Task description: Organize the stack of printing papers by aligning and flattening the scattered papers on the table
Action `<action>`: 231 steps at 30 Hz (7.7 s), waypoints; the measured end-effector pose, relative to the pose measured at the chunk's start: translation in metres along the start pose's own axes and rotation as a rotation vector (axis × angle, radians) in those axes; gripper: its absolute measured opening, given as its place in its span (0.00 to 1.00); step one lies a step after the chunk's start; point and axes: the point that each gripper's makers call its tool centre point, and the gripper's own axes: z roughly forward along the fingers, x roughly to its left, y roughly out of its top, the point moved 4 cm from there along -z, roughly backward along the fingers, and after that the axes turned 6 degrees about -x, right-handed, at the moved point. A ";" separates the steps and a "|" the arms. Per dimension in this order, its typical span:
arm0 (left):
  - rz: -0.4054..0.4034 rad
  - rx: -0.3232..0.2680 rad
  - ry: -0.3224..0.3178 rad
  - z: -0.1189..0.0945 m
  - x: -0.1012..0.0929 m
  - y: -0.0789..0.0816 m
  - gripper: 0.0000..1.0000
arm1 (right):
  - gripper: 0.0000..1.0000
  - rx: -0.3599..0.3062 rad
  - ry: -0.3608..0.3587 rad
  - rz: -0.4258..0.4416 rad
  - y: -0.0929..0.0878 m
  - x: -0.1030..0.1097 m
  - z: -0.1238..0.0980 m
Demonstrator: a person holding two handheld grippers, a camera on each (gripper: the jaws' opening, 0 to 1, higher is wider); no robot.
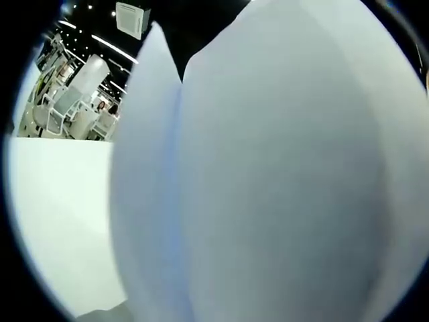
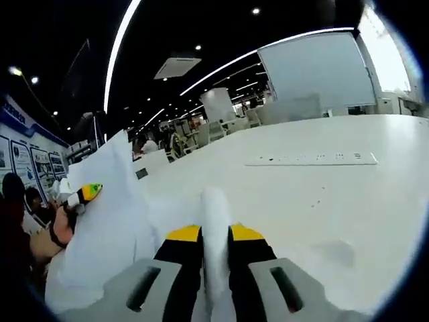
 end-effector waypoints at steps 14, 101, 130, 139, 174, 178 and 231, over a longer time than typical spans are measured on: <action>-0.003 0.004 -0.004 -0.001 0.001 0.001 0.07 | 0.05 -0.046 -0.011 0.121 0.010 -0.011 -0.006; -0.032 -0.005 -0.006 -0.001 -0.001 0.000 0.08 | 0.02 -0.112 -0.033 0.185 0.013 -0.008 -0.014; -0.033 -0.007 -0.006 -0.001 -0.003 0.000 0.08 | 0.00 -0.129 -0.039 0.196 0.016 -0.011 -0.016; -0.041 -0.008 -0.005 -0.001 -0.002 0.001 0.08 | 0.00 -0.209 -0.009 0.315 0.027 -0.015 -0.027; -0.040 -0.009 -0.004 -0.002 0.000 0.001 0.08 | 0.00 -0.358 0.112 0.415 0.060 0.011 -0.043; -0.039 -0.009 -0.004 -0.001 0.001 0.001 0.08 | 0.00 -0.364 0.114 0.412 0.062 0.006 -0.043; -0.039 -0.009 -0.005 -0.001 0.001 0.001 0.08 | 0.00 -0.449 0.262 0.368 0.091 0.028 -0.050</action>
